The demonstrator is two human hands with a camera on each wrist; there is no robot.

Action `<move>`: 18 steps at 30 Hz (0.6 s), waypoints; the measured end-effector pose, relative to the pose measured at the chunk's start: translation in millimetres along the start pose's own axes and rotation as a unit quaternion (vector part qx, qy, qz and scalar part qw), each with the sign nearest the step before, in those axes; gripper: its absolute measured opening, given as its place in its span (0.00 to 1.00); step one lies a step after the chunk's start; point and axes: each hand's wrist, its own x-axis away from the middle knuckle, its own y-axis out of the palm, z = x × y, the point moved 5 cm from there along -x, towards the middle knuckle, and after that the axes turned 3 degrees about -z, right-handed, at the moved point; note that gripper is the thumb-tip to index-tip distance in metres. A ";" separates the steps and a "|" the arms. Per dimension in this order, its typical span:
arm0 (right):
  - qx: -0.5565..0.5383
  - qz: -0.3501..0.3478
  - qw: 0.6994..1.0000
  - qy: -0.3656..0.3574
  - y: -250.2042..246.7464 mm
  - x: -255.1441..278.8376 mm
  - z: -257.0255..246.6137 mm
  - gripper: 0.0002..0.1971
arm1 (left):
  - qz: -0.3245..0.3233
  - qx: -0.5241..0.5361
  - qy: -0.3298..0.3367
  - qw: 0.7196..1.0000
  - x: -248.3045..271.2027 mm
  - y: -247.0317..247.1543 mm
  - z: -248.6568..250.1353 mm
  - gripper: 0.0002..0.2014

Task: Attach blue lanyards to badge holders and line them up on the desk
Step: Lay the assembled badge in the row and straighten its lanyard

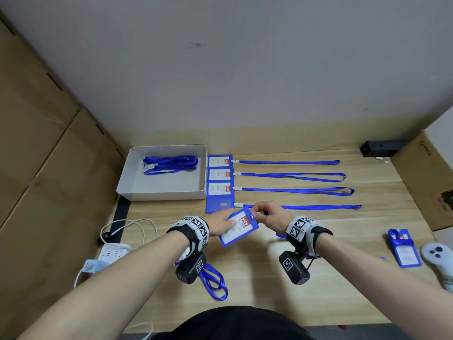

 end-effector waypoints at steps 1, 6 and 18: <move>-0.009 -0.001 1.000 0.000 -0.8 1.7 -0.7 0.05 | 0.003 -0.007 0.003 1.000 0.3 0.1 -0.1 0.12; -0.043 -0.040 0.998 0.012 -0.9 7.4 -2.5 0.06 | 0.035 -0.075 -0.002 0.997 0.0 -4.1 -3.0 0.12; -0.141 -0.031 0.989 0.018 -2.0 -3.1 -9.6 0.11 | 0.115 -0.083 0.016 0.990 7.0 -22.5 -1.5 0.04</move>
